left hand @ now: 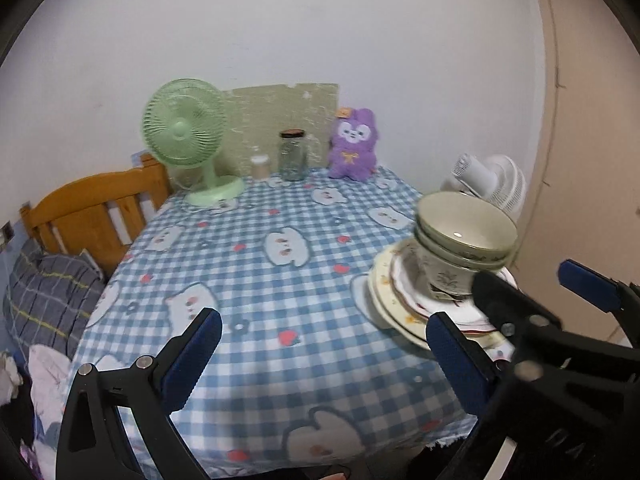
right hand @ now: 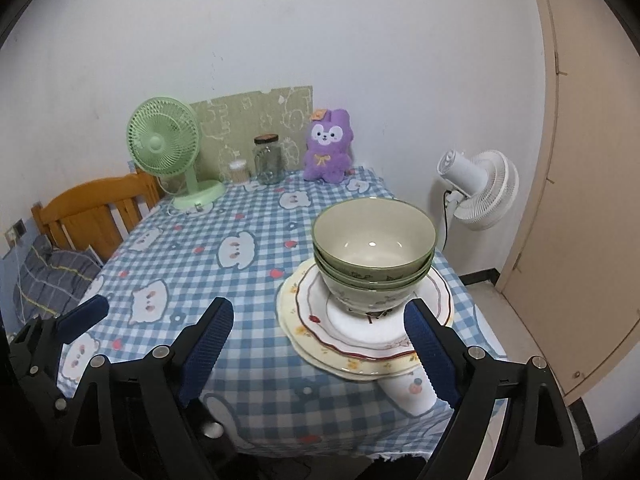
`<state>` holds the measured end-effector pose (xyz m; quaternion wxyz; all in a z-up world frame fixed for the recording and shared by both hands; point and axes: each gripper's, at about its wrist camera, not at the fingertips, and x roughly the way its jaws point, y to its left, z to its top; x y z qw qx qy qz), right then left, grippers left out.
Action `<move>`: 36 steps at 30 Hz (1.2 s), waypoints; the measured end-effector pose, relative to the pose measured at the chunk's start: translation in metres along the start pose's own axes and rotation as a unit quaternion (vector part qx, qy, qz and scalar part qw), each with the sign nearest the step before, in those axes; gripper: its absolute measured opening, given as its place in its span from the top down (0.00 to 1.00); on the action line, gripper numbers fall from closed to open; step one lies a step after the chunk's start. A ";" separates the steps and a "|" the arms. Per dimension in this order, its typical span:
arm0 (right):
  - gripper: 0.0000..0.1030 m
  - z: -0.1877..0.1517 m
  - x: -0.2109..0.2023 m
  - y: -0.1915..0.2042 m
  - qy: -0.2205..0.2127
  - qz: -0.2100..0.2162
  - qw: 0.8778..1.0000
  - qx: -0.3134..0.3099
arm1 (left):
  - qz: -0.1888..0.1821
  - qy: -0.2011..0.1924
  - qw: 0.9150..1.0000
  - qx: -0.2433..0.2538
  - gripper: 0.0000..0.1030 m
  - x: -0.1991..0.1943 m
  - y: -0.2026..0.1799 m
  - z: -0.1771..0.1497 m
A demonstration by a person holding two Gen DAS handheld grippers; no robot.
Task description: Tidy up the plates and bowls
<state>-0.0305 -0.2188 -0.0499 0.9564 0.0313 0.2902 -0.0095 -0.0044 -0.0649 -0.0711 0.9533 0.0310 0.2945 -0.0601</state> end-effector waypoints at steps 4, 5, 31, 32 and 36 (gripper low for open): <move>0.13 -0.002 -0.007 0.001 -0.012 -0.003 1.000 -0.003 | 0.015 -0.001 1.000 -0.022 0.00 -0.008 0.017 -0.005; 0.13 -0.003 -0.007 0.000 -0.009 -0.002 1.000 0.000 | 0.017 0.002 1.000 -0.027 0.00 -0.009 0.021 -0.006; 0.13 0.003 -0.020 0.007 -0.024 -0.013 1.000 -0.002 | 0.050 -0.016 0.997 -0.057 0.00 -0.027 0.056 -0.002; 0.13 0.003 -0.020 0.007 -0.024 -0.012 1.000 -0.002 | 0.050 -0.017 0.997 -0.057 0.00 -0.028 0.056 -0.002; 0.13 0.005 -0.019 0.009 -0.024 -0.009 1.000 -0.004 | 0.050 -0.019 0.997 -0.056 0.00 -0.028 0.057 -0.001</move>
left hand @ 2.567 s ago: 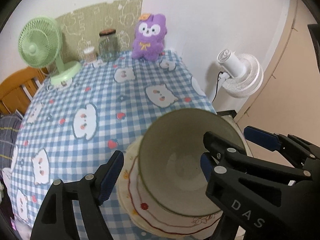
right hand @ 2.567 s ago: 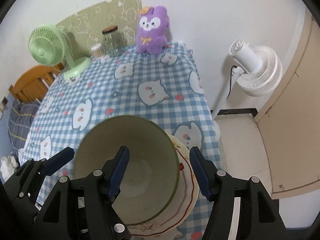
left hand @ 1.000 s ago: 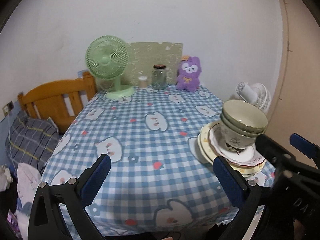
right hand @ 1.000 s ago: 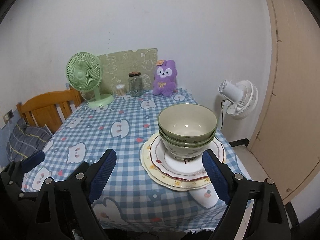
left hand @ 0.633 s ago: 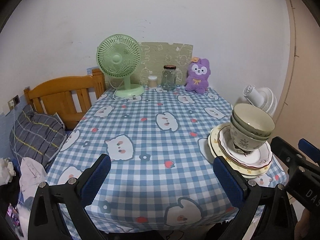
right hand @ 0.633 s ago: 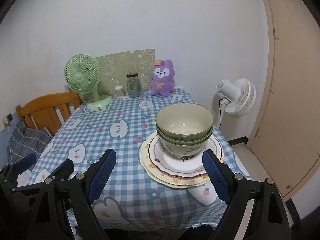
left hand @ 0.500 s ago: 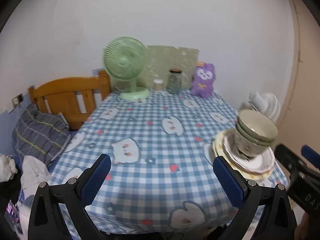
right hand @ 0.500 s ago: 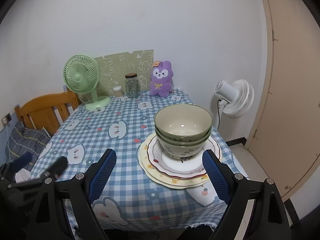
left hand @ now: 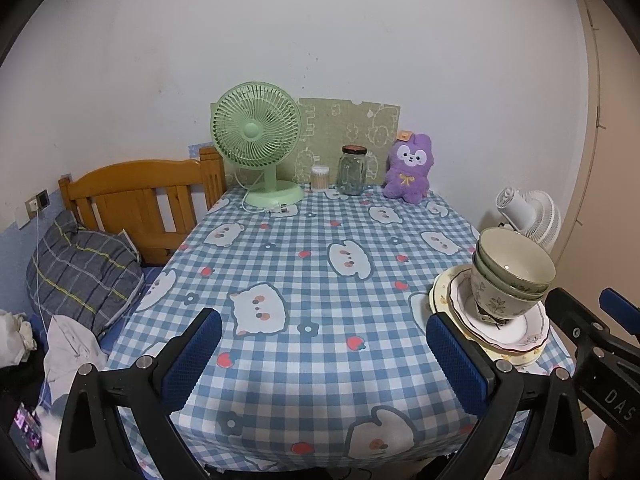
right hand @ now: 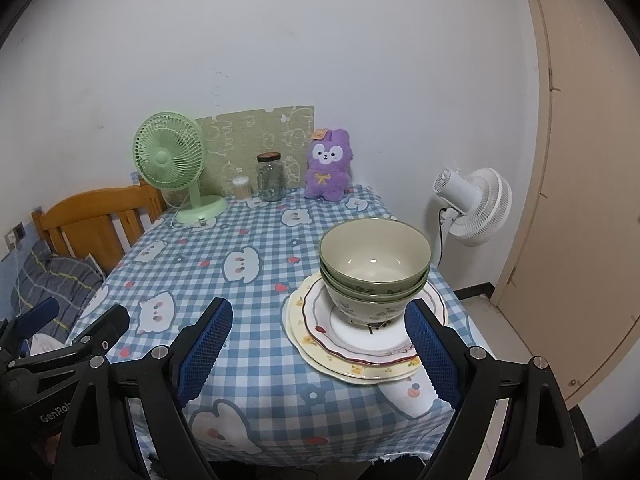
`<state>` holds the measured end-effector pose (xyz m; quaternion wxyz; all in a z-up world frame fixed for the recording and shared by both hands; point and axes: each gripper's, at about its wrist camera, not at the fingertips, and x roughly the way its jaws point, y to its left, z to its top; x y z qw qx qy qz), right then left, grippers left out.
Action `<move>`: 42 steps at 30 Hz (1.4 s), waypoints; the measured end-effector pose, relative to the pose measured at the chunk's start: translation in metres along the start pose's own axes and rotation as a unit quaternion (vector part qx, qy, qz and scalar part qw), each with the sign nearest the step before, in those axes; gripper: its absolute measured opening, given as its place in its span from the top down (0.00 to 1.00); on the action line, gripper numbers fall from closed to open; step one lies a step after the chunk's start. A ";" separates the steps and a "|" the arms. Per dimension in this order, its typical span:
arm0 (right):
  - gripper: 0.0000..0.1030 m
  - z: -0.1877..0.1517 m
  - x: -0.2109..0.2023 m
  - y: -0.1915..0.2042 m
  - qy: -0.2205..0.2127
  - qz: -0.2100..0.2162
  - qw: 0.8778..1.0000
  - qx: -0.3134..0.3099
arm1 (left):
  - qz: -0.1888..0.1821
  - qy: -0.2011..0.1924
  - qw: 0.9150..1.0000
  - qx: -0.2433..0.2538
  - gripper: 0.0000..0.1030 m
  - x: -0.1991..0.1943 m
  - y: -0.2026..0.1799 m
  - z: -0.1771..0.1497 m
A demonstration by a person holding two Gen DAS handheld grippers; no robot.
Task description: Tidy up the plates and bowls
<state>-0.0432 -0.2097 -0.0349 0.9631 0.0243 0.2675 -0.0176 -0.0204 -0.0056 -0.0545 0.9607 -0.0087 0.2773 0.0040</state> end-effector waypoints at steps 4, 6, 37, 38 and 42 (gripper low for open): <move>0.13 0.001 0.001 0.001 0.000 0.002 1.000 -0.001 | -0.001 -0.001 1.000 0.001 0.00 0.000 -0.001 0.001; 0.13 0.001 0.001 0.001 0.001 0.003 1.000 0.000 | -0.001 -0.001 1.000 0.004 0.00 0.000 -0.002 0.001; 0.13 0.002 0.003 0.000 0.001 0.005 1.000 0.001 | 0.000 -0.005 1.000 0.009 0.00 -0.002 -0.006 0.004; 0.13 0.002 0.003 0.000 0.001 0.005 1.000 0.001 | 0.000 -0.005 1.000 0.009 0.00 -0.002 -0.006 0.004; 0.13 0.002 0.004 0.000 0.001 0.005 1.000 0.002 | -0.001 -0.005 1.000 0.008 0.00 -0.002 -0.006 0.004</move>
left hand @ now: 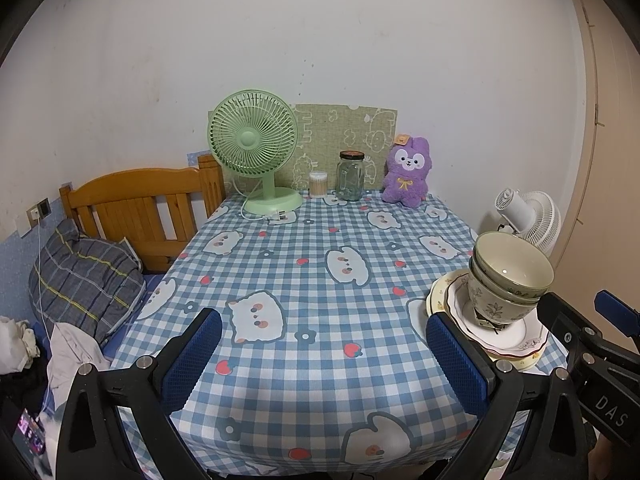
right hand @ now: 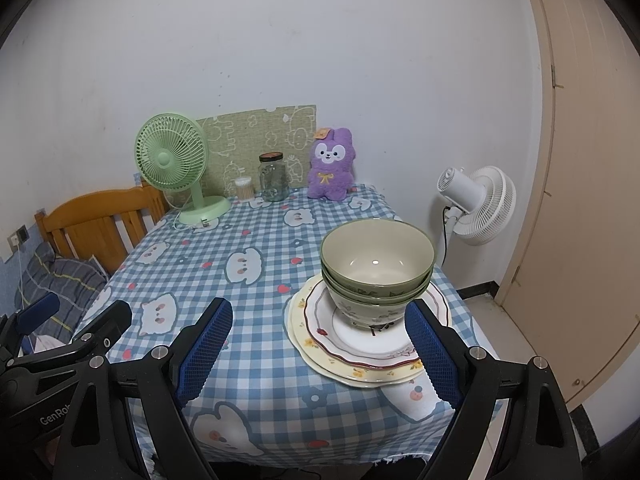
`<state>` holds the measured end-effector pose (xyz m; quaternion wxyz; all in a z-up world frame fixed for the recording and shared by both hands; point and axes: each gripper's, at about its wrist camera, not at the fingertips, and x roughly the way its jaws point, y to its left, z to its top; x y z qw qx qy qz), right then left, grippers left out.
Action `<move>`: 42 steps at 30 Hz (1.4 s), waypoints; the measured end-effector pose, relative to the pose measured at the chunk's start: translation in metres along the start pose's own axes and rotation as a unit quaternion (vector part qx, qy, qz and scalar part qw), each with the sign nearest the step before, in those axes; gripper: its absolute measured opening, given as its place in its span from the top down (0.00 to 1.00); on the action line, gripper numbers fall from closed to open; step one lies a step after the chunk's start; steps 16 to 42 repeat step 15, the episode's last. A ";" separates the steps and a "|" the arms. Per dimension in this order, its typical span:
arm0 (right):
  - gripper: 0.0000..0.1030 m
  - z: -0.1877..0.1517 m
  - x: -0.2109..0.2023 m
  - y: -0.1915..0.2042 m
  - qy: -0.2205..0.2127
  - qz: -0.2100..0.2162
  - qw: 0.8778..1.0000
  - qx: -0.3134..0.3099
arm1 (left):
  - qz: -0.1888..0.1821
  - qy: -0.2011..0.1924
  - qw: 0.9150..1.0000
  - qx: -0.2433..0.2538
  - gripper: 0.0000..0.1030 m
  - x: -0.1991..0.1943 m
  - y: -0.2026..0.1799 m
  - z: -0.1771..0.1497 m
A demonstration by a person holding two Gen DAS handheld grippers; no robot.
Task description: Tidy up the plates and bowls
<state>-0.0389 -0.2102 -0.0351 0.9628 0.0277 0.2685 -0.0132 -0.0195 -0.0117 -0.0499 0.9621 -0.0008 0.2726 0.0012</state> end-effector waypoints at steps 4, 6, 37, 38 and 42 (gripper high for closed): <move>0.13 0.000 0.000 0.000 0.000 0.000 1.000 0.000 | 0.000 0.000 1.000 0.000 0.00 0.000 0.000 0.000; 0.13 0.000 0.000 0.000 0.000 0.000 1.000 0.000 | -0.001 0.000 1.000 -0.001 0.00 0.000 0.000 0.000; 0.13 0.000 0.000 0.000 0.000 0.000 1.000 0.000 | 0.000 -0.001 1.000 -0.001 0.00 0.000 0.001 0.003; 0.13 0.000 0.000 0.000 0.000 0.000 1.000 0.000 | 0.000 -0.001 1.000 -0.001 0.00 0.000 0.001 0.003; 0.13 0.000 0.000 0.000 0.000 0.000 1.000 0.000 | 0.000 -0.001 1.000 -0.001 0.00 0.000 0.001 0.003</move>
